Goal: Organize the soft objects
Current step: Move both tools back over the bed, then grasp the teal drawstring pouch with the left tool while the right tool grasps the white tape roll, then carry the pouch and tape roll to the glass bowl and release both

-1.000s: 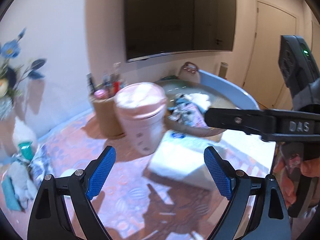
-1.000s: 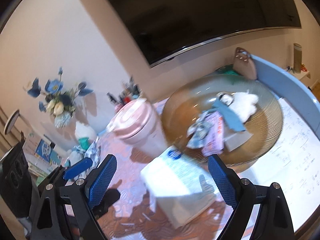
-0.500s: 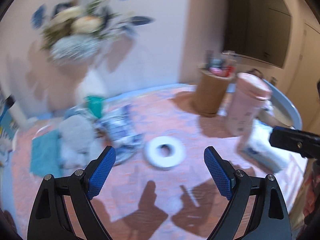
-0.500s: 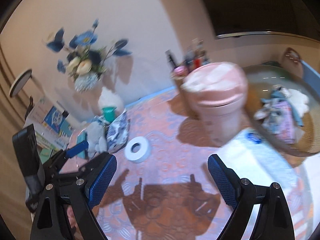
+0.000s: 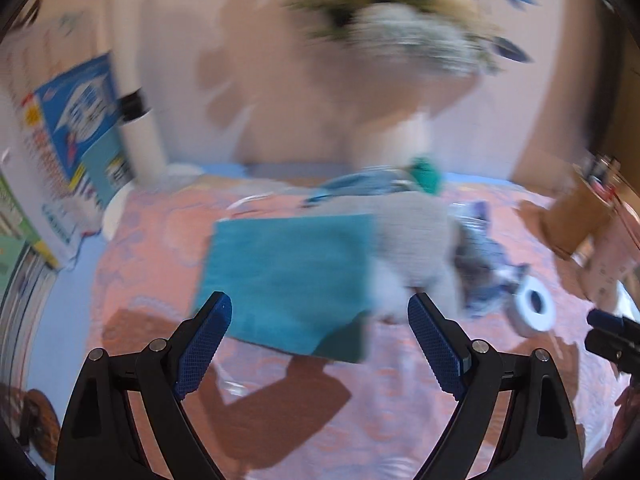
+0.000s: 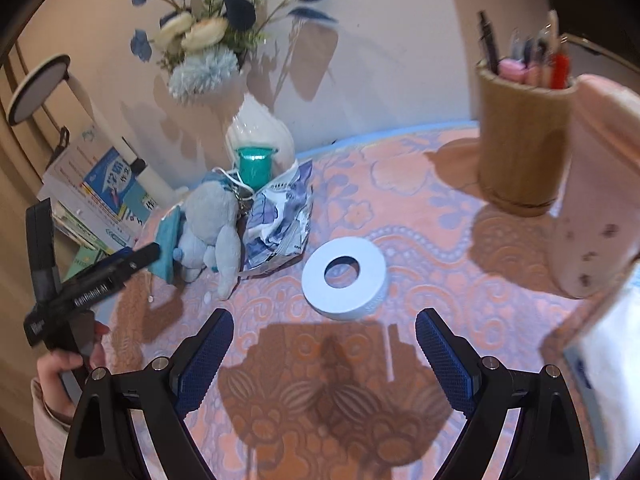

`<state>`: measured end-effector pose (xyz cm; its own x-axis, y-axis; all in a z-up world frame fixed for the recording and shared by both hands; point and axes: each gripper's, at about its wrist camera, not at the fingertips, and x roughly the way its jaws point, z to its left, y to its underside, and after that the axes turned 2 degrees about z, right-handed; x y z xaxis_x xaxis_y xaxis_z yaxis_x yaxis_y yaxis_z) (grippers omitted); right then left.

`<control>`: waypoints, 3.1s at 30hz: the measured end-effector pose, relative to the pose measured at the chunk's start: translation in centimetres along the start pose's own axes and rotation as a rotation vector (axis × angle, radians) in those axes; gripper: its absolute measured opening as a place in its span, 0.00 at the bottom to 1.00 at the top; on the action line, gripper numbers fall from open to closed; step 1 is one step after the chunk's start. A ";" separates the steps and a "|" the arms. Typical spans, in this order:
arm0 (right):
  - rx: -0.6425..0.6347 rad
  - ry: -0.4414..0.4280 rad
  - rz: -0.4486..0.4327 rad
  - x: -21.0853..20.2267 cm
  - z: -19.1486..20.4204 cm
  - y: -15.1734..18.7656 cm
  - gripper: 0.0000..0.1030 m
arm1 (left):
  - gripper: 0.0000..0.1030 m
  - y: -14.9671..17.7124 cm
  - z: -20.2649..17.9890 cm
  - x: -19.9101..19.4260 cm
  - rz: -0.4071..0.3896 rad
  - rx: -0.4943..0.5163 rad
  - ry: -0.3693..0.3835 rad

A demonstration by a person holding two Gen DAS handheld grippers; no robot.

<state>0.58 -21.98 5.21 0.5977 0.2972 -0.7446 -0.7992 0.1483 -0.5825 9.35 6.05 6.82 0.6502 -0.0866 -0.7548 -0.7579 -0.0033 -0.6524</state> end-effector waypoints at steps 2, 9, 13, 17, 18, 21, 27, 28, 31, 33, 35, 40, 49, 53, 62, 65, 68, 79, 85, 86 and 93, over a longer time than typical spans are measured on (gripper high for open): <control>-0.008 0.015 0.002 1.2 0.2 -0.1 0.89 | 0.87 -0.2 1.9 0.9 0.010 -0.032 -0.007; -0.014 0.038 0.010 4.4 0.3 -0.7 0.89 | 0.87 -0.4 3.8 3.3 0.029 0.005 0.062; -0.025 0.063 0.012 5.9 0.1 -1.2 0.89 | 0.87 -0.5 5.1 5.2 0.057 -0.030 0.072; -0.083 0.094 -0.001 7.4 0.5 -1.1 1.00 | 0.99 0.4 5.9 7.0 0.068 -0.078 0.135; -0.098 0.111 0.004 7.6 0.7 -1.2 1.00 | 0.99 0.3 5.6 6.9 0.069 -0.063 0.120; -0.148 0.188 0.029 8.3 1.8 -1.1 1.00 | 0.99 0.3 5.2 7.0 0.077 -0.050 0.098; -0.175 0.230 0.042 8.6 2.2 -1.0 1.00 | 0.99 0.2 4.9 6.9 0.080 -0.044 0.089; -0.171 0.225 0.040 8.6 2.2 -1.0 1.00 | 0.99 0.2 4.9 7.0 0.082 -0.041 0.084; -0.174 0.230 0.043 8.8 2.0 -1.2 1.00 | 0.99 0.1 4.8 7.3 0.085 -0.030 0.068; -0.183 0.242 0.046 8.8 2.2 -1.1 1.00 | 0.99 0.1 4.7 7.3 0.086 -0.026 0.063; -0.181 0.239 0.044 8.7 2.1 -1.1 1.00 | 0.99 0.1 4.7 7.3 0.086 -0.027 0.064; -0.182 0.241 0.041 8.7 2.3 -0.9 1.00 | 0.99 0.2 4.7 7.2 0.086 -0.023 0.059; -0.146 0.157 -0.065 6.6 1.6 -0.3 0.62 | 0.12 1.4 0.4 3.6 -0.072 0.188 0.192; -0.102 0.131 -0.093 6.0 0.7 -0.2 0.63 | 0.12 1.5 2.3 1.6 -0.195 0.077 0.222; -0.014 0.024 -0.127 5.1 -1.2 -0.6 0.63 | 0.12 1.2 4.8 -0.1 -0.306 -0.055 0.296; -0.004 0.003 -0.134 5.1 -1.4 -0.7 0.63 | 0.12 1.3 4.1 -0.3 -0.313 -0.028 0.293; -0.007 -0.024 -0.142 4.9 -1.5 -0.6 0.64 | 0.12 1.6 3.2 -0.2 -0.297 -0.018 0.301; -0.016 -0.053 -0.167 3.9 -1.2 -0.3 0.64 | 0.12 1.6 0.3 -1.9 -0.218 -0.048 0.274; -0.041 -0.087 -0.183 1.3 -0.3 0.6 0.63 | 0.12 1.7 -2.4 -5.1 -0.221 -0.018 0.263; -0.047 -0.092 -0.190 0.7 -0.1 0.8 0.63 | 0.12 1.8 -3.0 -5.5 -0.222 -0.014 0.265; -0.051 -0.118 -0.231 -3.7 -0.5 2.1 0.63 | 0.12 2.9 -7.0 -6.8 -0.188 -0.006 0.288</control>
<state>-3.24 -23.26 6.60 0.7499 0.3696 -0.5486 -0.6367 0.1783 -0.7502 2.35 -0.30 10.58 0.7374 -0.3615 -0.5706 -0.6270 -0.0519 -0.7773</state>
